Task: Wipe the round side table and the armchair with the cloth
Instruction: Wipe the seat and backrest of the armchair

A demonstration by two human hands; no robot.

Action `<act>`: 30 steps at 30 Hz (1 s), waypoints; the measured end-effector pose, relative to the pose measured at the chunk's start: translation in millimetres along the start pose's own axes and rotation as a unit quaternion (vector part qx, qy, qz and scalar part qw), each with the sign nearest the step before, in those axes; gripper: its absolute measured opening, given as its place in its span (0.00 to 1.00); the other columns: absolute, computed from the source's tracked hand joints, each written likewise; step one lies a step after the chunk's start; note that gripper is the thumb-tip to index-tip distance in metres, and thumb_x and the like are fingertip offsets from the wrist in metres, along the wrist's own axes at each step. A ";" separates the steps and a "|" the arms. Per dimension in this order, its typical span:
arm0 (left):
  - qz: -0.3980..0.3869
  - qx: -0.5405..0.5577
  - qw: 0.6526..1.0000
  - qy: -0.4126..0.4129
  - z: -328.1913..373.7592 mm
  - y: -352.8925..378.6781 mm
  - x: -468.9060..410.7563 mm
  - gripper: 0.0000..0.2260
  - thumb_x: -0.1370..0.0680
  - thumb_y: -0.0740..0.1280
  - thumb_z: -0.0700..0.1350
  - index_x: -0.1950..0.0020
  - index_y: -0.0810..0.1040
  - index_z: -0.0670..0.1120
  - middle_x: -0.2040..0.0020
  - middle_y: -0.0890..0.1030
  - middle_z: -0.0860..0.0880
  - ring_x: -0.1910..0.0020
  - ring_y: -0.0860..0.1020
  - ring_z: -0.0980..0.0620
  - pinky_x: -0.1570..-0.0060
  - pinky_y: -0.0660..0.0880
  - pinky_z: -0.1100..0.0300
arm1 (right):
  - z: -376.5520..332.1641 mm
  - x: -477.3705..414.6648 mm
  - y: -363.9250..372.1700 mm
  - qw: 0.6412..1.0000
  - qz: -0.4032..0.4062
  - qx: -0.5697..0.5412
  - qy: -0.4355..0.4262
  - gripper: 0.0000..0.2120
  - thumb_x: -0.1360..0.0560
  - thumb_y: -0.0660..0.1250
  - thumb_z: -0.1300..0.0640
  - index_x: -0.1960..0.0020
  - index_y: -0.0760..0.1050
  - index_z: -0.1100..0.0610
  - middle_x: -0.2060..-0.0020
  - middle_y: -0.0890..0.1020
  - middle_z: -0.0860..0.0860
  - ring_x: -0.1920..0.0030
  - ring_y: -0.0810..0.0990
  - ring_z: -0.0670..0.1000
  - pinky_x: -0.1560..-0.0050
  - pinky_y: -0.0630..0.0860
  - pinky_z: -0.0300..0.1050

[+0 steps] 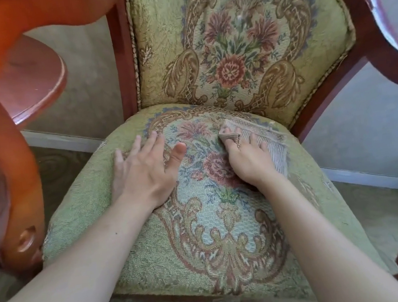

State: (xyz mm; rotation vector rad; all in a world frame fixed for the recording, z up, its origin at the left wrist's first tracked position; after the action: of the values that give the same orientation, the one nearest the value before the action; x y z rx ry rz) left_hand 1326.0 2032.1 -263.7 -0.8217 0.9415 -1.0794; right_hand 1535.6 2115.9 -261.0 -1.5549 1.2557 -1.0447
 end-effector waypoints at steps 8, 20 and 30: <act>-0.003 -0.008 1.000 0.001 1.1 -0.2 1.9 0.45 0.27 0.27 0.74 0.18 0.52 0.52 0.18 0.52 0.54 0.19 0.50 0.49 0.23 0.48 0.36 | -32.3 23.7 4.8 0.998 -0.017 -0.031 -0.043 0.27 0.16 0.42 0.46 0.18 0.54 0.51 0.19 0.55 0.56 0.19 0.46 0.55 0.21 0.41 0.52; -0.006 -0.008 1.000 0.003 -0.7 -4.4 4.1 0.44 0.26 0.27 0.73 0.18 0.54 0.52 0.18 0.54 0.53 0.19 0.52 0.49 0.22 0.48 0.38 | 7.0 101.5 -4.3 0.858 -0.087 -0.492 0.116 0.12 0.22 0.63 0.45 0.49 0.78 0.52 0.59 0.81 0.51 0.62 0.77 0.50 0.59 0.70 0.46; 0.005 -0.002 1.000 -0.006 -0.2 -6.2 4.0 0.44 0.26 0.27 0.73 0.18 0.56 0.53 0.19 0.55 0.54 0.19 0.54 0.49 0.22 0.49 0.39 | 85.4 57.4 -125.1 0.686 0.184 -0.697 0.101 0.22 0.19 0.54 0.42 0.42 0.79 0.56 0.46 0.85 0.56 0.44 0.83 0.57 0.43 0.79 0.53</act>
State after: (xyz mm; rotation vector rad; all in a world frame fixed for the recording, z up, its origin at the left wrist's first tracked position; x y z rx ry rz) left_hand 1324.4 2026.5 -259.1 -0.8258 0.9373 -1.0625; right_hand 1658.7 2084.7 -160.5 -2.0043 2.6943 0.2695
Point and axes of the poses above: each hand's wrist, its own x-axis away from the middle knuckle, its own y-axis out of the palm, z = x × y, the point moved 9 cm from there along -x, towards the middle knuckle
